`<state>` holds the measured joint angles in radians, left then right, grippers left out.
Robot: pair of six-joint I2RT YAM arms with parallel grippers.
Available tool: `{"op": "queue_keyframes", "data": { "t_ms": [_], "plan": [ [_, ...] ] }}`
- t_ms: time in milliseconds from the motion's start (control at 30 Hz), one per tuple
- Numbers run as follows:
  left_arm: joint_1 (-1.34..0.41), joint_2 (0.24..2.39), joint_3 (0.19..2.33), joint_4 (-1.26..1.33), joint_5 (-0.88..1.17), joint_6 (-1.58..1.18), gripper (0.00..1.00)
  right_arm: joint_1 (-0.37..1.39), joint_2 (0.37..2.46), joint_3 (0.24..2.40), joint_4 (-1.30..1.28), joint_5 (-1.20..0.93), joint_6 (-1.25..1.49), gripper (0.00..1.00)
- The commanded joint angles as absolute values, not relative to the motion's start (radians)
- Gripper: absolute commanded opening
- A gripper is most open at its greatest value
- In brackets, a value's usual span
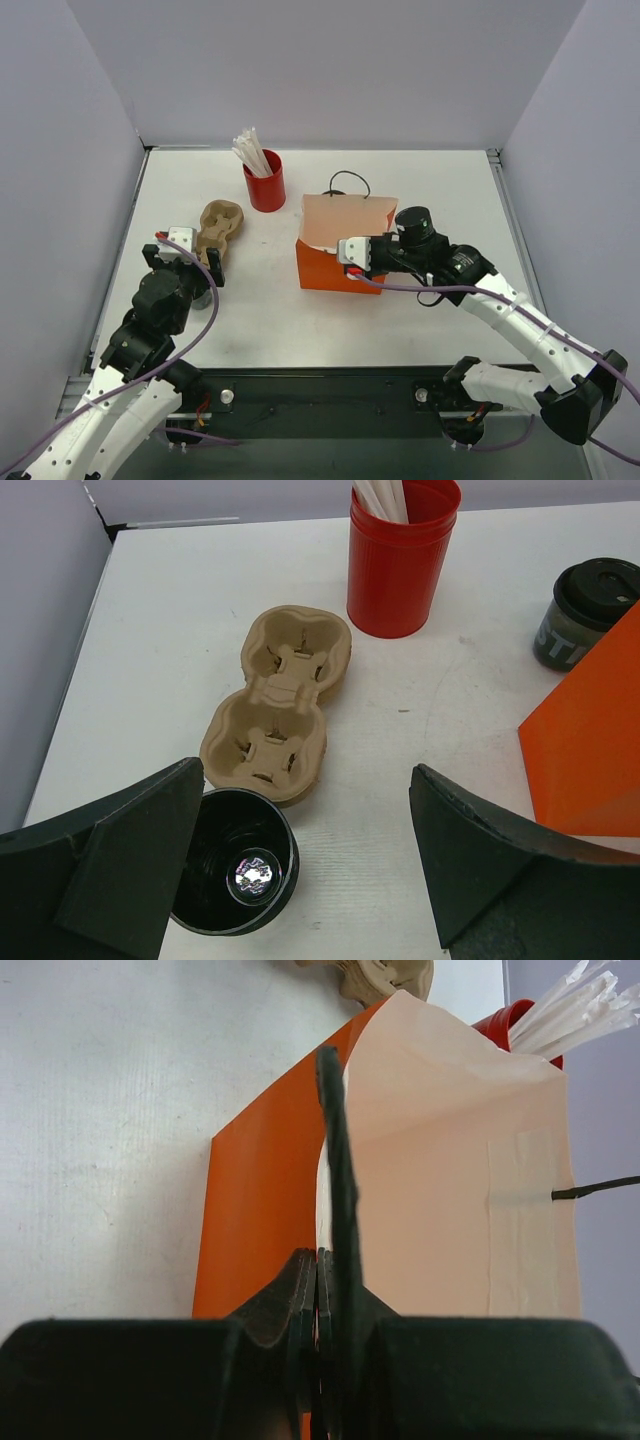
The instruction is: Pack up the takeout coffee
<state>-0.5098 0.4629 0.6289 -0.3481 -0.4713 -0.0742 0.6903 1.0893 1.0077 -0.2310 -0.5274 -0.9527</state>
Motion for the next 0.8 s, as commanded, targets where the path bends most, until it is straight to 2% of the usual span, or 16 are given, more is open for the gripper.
{"op": "queue_keyframes", "data": {
  "t_ms": [0, 67, 100, 133, 200, 367, 400, 500, 633, 767],
  "plan": [
    [-0.505, 0.468, 0.646, -0.327, -0.465, -0.078, 0.94, 0.661, 1.072, 1.032, -0.229, -0.675, -0.957, 0.05],
    [-0.505, 0.469, 0.646, -0.328, -0.463, -0.078, 0.94, 0.661, 1.074, 1.038, -0.236, -0.687, -0.951, 0.12],
    [-0.505, 0.469, 0.646, -0.327, -0.463, -0.078, 0.94, 0.664, 1.072, 1.042, -0.241, -0.687, -0.947, 0.24],
    [-0.505, 0.471, 0.646, -0.327, -0.463, -0.078, 0.94, 0.666, 1.066, 1.048, -0.25, -0.686, -0.942, 0.29],
    [-0.505, 0.468, 0.646, -0.327, -0.465, -0.078, 0.94, 0.67, 1.051, 1.063, -0.256, -0.67, -0.922, 0.47],
    [-0.5, 0.483, 0.646, -0.315, -0.471, -0.084, 0.97, 0.67, 1.025, 1.083, -0.255, -0.615, -0.896, 0.58],
    [-0.5, 0.485, 0.647, -0.313, -0.474, -0.1, 0.97, 0.67, 1.025, 1.092, -0.253, -0.604, -0.881, 0.67],
    [-0.499, 0.494, 0.646, -0.287, -0.471, -0.115, 0.97, 0.675, 1.022, 1.115, -0.253, -0.575, -0.848, 0.79],
    [-0.499, 0.499, 0.663, -0.252, -0.303, -0.155, 0.97, 0.684, 0.988, 1.115, -0.209, -0.535, -0.799, 0.8],
    [-0.499, 0.546, 0.701, -0.261, -0.27, -0.227, 0.97, 0.709, 0.947, 1.109, -0.186, -0.44, -0.732, 0.8]
  ]
}}
